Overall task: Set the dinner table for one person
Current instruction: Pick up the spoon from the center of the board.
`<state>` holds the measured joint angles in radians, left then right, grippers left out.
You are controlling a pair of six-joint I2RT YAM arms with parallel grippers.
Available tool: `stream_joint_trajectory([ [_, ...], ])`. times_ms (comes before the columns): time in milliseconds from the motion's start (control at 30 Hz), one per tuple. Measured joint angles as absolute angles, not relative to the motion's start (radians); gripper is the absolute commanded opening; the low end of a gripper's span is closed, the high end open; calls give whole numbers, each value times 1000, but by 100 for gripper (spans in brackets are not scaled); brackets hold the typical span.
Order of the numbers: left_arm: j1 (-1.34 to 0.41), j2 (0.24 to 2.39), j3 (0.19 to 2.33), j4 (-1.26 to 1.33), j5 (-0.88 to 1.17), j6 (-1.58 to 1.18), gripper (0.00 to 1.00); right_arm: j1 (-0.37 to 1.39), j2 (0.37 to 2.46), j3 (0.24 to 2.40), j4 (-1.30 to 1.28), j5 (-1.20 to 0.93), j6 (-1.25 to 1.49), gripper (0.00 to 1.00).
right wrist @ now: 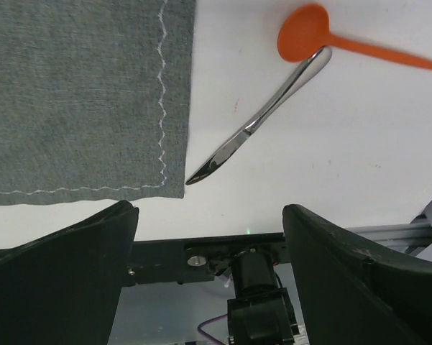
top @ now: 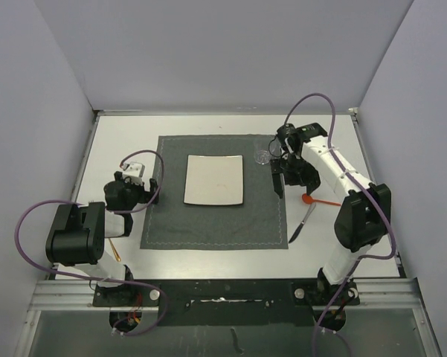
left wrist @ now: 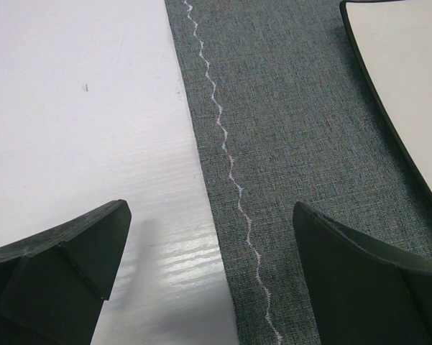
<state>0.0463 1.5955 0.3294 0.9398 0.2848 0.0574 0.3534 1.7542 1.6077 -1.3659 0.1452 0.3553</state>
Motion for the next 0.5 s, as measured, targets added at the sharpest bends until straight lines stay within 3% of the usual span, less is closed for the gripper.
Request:
stream_joint_trajectory([
  [200, 46, 1596, 329, 940, 285, 57, 98, 319, 1732, 1520, -1325, 168, 401, 82],
  [500, 46, 1596, 329, 940, 285, 57, 98, 279, 1926, 1650, -1355, 324, 374, 74],
])
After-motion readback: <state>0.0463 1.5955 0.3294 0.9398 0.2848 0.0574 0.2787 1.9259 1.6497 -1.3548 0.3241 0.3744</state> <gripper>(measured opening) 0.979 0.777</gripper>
